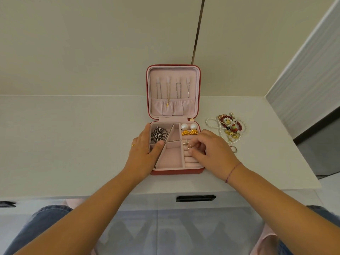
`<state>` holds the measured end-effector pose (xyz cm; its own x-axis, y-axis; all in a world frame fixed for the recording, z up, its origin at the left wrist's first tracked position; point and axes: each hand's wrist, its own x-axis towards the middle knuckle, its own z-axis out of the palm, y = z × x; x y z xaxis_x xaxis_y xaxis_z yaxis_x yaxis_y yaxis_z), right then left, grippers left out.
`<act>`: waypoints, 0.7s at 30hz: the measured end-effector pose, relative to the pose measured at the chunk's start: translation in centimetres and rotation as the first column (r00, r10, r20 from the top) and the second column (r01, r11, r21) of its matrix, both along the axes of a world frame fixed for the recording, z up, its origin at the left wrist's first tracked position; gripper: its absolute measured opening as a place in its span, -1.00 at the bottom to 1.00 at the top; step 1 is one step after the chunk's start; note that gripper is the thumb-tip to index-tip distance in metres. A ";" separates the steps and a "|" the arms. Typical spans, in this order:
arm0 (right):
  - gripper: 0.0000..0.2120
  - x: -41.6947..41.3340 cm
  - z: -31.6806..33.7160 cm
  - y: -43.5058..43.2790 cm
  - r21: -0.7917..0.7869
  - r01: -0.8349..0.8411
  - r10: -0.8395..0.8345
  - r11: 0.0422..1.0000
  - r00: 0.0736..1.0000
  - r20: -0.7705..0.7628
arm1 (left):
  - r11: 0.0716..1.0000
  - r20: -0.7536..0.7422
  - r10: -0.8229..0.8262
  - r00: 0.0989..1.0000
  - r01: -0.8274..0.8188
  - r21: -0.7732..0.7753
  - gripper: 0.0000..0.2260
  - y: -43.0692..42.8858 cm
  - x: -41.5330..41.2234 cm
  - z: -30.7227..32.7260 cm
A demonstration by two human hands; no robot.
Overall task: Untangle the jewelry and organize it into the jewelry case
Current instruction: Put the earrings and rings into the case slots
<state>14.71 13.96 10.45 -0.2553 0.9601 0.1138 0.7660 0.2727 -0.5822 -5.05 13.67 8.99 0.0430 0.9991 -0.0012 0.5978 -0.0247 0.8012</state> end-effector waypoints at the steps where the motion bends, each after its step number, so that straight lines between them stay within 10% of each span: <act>1: -0.92 0.1 0.3 0.0 -0.006 -0.004 0.004 1.000 1.000 0.012 | 1.000 0.002 -0.002 1.000 0.002 0.002 -0.51 0.0 0.0 0.0; 8: -0.79 -0.2 2.0 0.2 -0.099 -0.135 0.162 0.986 0.920 0.356 | 1.000 0.008 -0.004 1.000 0.004 0.005 -0.52 -0.1 -0.1 0.1; 21: -0.80 0.7 0.9 0.5 -0.142 -0.048 0.051 0.989 0.999 0.016 | 1.000 0.003 0.001 1.000 -0.001 0.007 -0.53 0.1 0.0 -0.2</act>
